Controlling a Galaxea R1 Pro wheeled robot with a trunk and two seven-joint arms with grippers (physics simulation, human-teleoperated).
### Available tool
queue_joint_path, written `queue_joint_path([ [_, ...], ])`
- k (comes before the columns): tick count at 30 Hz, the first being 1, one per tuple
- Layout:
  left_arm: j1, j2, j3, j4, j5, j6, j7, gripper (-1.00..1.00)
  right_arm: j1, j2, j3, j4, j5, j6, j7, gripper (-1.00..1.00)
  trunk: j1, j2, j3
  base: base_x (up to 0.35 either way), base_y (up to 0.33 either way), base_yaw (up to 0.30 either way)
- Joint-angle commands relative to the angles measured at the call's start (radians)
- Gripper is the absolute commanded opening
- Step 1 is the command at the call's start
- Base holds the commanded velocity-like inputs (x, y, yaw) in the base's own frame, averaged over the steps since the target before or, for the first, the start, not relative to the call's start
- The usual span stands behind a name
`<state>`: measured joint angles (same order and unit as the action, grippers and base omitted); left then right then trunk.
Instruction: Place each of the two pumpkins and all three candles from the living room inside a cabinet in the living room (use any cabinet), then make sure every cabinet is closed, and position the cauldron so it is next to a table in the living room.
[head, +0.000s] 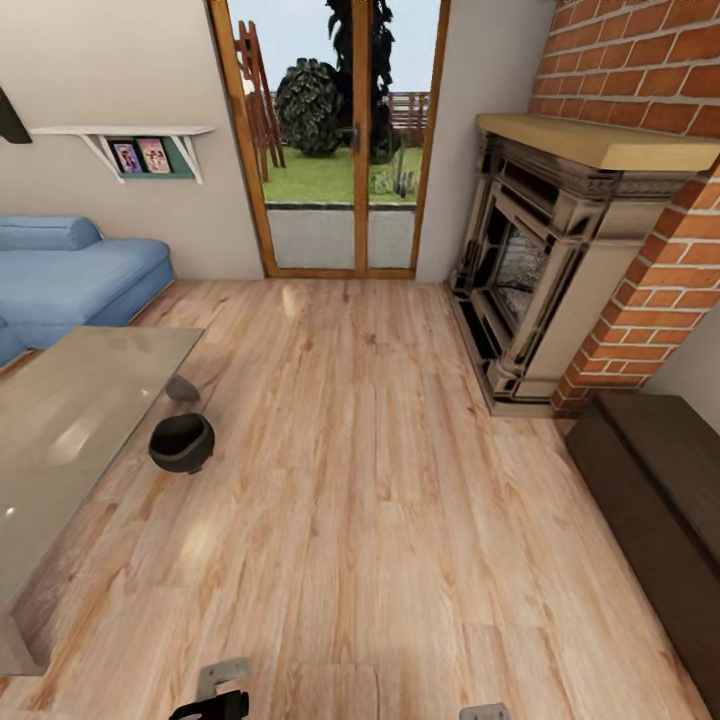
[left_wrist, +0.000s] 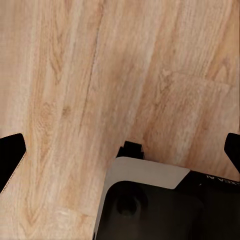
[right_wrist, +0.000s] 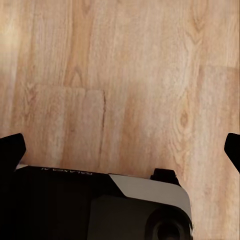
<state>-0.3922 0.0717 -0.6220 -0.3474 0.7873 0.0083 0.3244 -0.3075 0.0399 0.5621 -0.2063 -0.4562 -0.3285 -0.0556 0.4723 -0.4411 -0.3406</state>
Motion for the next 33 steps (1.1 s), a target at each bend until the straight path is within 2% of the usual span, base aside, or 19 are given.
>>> queue_joint_path([
  [1, -0.001, 0.001, -0.008, -0.002, 0.008, 0.001, 0.007, 1.0, -0.001, 0.0, 0.009, 0.001, -0.006, -0.004, -0.006, 1.0, 0.001, -0.001, 0.0, 0.277, 0.219, 0.0],
  [17, 0.0, -0.001, -0.008, 0.011, 0.006, 0.001, 0.007, 1.0, -0.001, 0.0, 0.01, 0.001, -0.006, -0.006, -0.006, 1.0, 0.001, -0.001, 0.027, 0.277, 0.206, 0.0],
  [33, 0.001, -0.003, -0.009, 0.013, 0.006, -0.001, 0.007, 1.0, -0.001, 0.0, 0.009, 0.001, -0.006, -0.005, -0.006, 1.0, 0.001, -0.001, 0.049, 0.284, 0.02, 0.0],
])
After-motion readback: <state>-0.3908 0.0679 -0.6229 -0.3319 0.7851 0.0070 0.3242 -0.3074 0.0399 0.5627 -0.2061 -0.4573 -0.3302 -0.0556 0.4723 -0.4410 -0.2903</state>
